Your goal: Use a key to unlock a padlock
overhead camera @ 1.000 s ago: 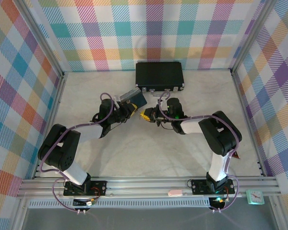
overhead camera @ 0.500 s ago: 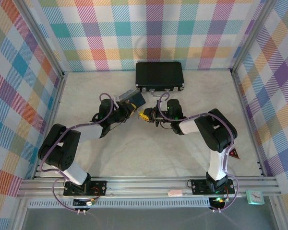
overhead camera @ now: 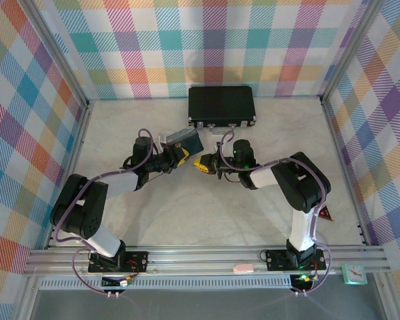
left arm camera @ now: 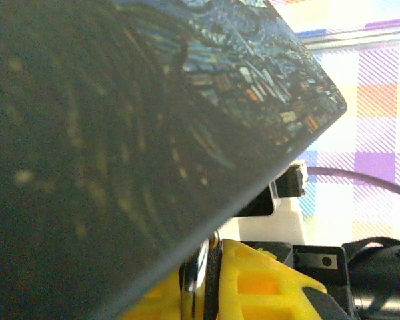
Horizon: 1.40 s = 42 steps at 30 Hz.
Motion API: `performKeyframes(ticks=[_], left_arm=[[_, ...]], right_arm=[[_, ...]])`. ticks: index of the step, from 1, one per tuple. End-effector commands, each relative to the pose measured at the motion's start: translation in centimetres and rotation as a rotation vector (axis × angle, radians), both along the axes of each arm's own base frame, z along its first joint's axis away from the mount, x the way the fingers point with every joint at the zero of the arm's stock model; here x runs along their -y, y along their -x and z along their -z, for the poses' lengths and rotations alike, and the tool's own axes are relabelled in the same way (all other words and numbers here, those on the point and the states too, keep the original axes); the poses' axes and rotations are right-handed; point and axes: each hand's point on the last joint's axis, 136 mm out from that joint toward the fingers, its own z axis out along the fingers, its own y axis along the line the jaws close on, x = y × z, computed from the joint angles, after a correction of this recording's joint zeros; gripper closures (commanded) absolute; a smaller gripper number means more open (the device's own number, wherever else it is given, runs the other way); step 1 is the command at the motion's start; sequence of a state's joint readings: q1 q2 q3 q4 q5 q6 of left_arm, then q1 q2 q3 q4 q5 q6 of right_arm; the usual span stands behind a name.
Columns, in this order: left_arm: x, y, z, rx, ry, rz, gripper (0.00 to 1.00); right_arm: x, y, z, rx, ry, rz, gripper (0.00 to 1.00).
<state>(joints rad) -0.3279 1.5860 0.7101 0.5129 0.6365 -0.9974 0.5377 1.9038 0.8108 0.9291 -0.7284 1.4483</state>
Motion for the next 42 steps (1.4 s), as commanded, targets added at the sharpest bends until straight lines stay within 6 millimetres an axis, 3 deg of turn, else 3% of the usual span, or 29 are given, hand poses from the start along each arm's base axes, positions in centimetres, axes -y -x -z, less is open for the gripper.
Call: performKeyframes(ticks=[1, 17, 23, 28, 36, 42], left_arm=[[1.6, 1.6, -3.9, 0.105, 0.063, 0.171, 1.0], [2.7, 2.3, -4.3, 0.125, 0.093, 0.21, 1.0], [2.3, 2.0, -4.5, 0.134, 0.051, 0.116, 1.0], [3.5, 2.7, -4.6, 0.141, 0.031, 0.132, 1.0], [4.5, 3.6, -3.3, 0.113, 0.032, 0.117, 1.0], [3.2, 3.1, -1.9, 0.078, 0.0, 0.003, 1.0]], right_arm=[[0.7, -0.7, -1.2, 0.085, 0.013, 0.033, 1.0], [-0.5, -2.4, -3.0, 0.064, -0.04, 0.125, 1.0], [-0.9, -2.4, -2.3, 0.03, -0.03, 0.185, 1.0], [-1.2, -3.4, -2.1, 0.028, -0.03, 0.217, 1.0], [-2.4, -4.9, -4.0, 0.052, -0.043, 0.269, 1.0], [-2.0, -5.0, -3.3, 0.027, -0.016, 0.307, 1.0]])
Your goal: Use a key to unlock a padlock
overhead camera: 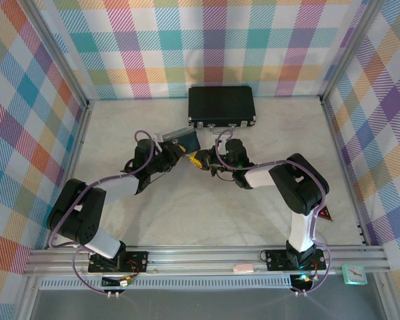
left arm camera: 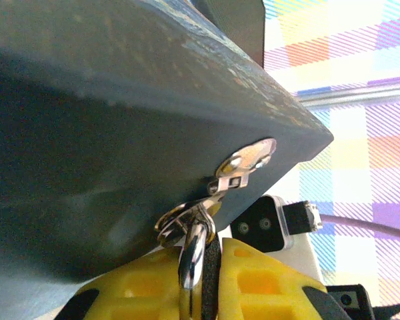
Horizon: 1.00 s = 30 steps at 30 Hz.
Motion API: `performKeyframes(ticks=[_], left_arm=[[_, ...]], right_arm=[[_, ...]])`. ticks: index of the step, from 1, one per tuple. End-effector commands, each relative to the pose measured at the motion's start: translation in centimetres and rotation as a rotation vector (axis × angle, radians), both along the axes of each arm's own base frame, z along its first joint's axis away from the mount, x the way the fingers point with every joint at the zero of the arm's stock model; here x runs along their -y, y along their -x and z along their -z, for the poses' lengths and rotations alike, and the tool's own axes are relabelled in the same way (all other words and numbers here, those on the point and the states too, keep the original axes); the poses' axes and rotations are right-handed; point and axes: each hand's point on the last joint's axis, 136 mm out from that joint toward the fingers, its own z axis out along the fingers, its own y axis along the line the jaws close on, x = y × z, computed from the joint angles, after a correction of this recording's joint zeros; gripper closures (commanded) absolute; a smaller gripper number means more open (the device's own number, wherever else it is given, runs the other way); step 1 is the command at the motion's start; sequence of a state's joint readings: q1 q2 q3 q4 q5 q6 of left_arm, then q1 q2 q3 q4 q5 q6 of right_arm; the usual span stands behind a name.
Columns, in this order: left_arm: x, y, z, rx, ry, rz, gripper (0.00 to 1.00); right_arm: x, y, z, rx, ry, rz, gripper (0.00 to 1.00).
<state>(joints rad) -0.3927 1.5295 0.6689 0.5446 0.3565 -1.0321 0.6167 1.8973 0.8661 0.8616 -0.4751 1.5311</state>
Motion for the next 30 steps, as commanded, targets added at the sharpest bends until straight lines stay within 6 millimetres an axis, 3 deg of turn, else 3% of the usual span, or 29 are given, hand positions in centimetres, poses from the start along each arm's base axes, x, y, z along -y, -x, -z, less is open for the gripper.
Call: performKeyframes(ticks=[1, 7, 12, 19, 25, 30], left_arm=[[4.1, 4.2, -1.3, 0.012, 0.053, 0.183, 1.0], [3.8, 3.6, -1.0, 0.026, 0.032, 0.11, 1.0], [5.0, 3.7, -0.7, 0.024, 0.057, 0.134, 1.0], [7.2, 4.8, -0.1, 0.01, 0.087, 0.198, 1.0], [7.5, 4.7, 0.2, 0.012, 0.096, 0.203, 1.0], [6.5, 4.0, 0.2, 0.022, 0.084, 0.172, 1.0]], right_arm=[[-0.2, -2.7, -2.9, 0.077, -0.036, 0.121, 1.0], [-1.1, -1.5, -2.2, 0.047, -0.032, 0.093, 1.0], [-1.7, -1.6, -1.6, 0.037, -0.024, 0.085, 1.0], [-3.4, -2.2, -3.0, 0.084, -0.038, 0.038, 1.0], [-4.9, -1.4, -4.4, 0.139, -0.018, -0.05, 1.0], [-3.9, -0.9, -2.8, 0.135, 0.026, -0.045, 1.0]])
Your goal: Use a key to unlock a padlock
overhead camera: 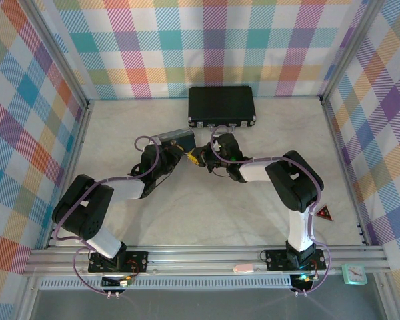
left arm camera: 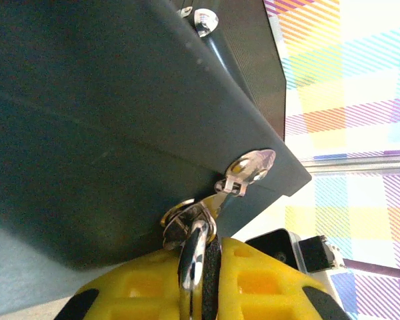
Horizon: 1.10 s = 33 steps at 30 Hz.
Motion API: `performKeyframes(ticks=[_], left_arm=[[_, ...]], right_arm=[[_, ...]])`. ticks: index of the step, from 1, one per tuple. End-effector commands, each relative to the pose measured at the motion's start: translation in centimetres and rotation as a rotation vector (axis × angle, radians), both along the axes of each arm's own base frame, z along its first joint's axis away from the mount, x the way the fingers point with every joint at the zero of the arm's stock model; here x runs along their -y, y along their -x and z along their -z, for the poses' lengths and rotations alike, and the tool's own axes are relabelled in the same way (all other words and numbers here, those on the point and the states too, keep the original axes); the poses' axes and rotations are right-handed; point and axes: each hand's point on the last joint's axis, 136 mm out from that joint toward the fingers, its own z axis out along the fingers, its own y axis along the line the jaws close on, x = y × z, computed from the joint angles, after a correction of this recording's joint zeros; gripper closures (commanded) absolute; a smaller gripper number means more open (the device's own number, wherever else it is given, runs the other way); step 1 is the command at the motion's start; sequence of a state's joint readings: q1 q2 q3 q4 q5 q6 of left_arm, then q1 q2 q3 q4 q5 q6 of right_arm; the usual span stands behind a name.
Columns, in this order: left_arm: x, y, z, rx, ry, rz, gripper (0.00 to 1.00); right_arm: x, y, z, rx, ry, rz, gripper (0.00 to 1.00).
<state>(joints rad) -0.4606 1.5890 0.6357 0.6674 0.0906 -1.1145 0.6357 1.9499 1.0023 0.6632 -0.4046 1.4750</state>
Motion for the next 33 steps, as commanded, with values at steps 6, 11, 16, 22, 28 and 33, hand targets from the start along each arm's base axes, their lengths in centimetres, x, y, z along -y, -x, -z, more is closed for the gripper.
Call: performKeyframes(ticks=[6, 11, 16, 22, 28, 33], left_arm=[[5.9, 4.5, -1.8, 0.03, 0.082, 0.36, 1.0], [4.9, 4.1, -1.7, 0.027, 0.054, 0.361, 1.0], [4.8, 3.9, -1.8, 0.036, 0.054, 0.394, 1.0], [5.0, 4.1, -2.3, 0.043, 0.077, 0.454, 1.0], [5.2, 4.2, -2.5, 0.039, 0.077, 0.477, 1.0], [5.3, 3.7, -2.6, 0.04, 0.087, 0.472, 1.0]], right_arm=[[-0.1, 1.0, -2.8, 0.177, -0.032, -0.058, 0.89], [1.8, 1.1, -3.0, 0.22, -0.004, -0.047, 0.72], [3.0, 1.5, -2.8, 0.235, 0.011, -0.05, 0.66], [3.6, 1.7, -2.5, 0.259, 0.004, -0.043, 0.64], [3.5, 2.2, -3.5, 0.326, -0.031, -0.068, 0.75], [3.5, 2.7, -4.0, 0.356, -0.058, -0.086, 0.82]])
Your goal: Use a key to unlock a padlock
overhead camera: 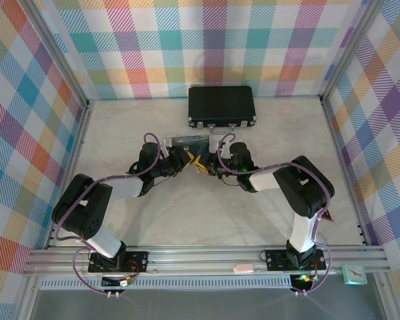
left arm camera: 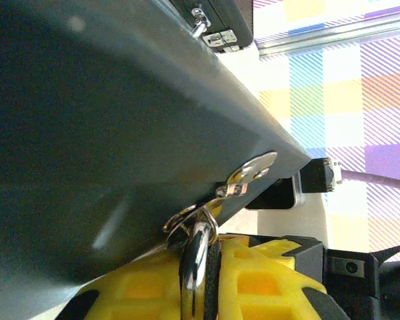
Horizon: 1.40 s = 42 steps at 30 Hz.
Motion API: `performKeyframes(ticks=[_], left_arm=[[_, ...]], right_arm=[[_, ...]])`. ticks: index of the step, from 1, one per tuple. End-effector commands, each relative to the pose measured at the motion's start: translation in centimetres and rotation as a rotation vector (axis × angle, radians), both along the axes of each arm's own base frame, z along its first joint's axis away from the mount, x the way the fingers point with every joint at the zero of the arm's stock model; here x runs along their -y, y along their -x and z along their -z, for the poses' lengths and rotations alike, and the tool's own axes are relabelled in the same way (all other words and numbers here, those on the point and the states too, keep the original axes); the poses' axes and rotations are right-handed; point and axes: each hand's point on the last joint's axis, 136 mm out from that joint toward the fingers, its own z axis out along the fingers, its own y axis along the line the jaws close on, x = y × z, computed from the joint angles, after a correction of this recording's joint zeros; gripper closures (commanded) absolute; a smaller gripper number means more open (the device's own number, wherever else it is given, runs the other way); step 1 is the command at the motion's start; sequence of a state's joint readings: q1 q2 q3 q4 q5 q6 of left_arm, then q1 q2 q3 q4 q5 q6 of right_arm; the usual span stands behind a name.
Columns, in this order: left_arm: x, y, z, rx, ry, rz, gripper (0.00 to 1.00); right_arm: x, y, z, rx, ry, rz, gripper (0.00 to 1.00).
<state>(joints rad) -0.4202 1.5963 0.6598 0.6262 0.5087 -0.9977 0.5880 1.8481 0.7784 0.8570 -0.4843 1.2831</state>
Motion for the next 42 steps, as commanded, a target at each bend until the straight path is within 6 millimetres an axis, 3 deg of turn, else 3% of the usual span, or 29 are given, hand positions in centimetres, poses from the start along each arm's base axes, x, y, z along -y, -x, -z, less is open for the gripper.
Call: performKeyframes(ticks=[1, 4, 8, 11, 21, 33, 39, 42], left_arm=[[1.5, 0.2, -2.0, 0.045, 0.049, 0.084, 1.0], [1.4, 0.0, -2.1, 0.045, 0.059, 0.074, 1.0], [1.2, -0.1, -2.1, 0.04, 0.079, 0.044, 1.0], [1.1, -0.3, -2.5, 0.032, 0.118, 0.023, 1.0], [1.2, -0.6, -3.1, 0.031, 0.171, 0.007, 1.0], [1.0, -0.4, -2.9, 0.031, 0.153, -0.001, 1.0], [0.9, -0.4, -3.0, 0.031, 0.152, -0.002, 1.0], [1.0, -0.3, -3.0, 0.033, 0.153, 0.001, 1.0]], right_arm=[[-0.1, -0.2, -3.7, 0.142, -0.077, -0.015, 0.85], [-0.3, -0.3, -3.7, 0.129, -0.096, -0.016, 0.86], [-0.2, -0.2, -3.5, 0.115, -0.128, -0.012, 0.69], [0.1, 0.1, -3.0, 0.111, -0.142, -0.003, 0.67], [0.4, 0.6, -3.3, 0.134, -0.199, 0.001, 0.77], [1.0, 0.8, -2.7, 0.121, -0.187, 0.028, 0.78], [0.8, 0.7, -3.1, 0.133, -0.196, 0.022, 0.96], [0.6, 0.4, -3.5, 0.143, -0.2, 0.023, 1.0]])
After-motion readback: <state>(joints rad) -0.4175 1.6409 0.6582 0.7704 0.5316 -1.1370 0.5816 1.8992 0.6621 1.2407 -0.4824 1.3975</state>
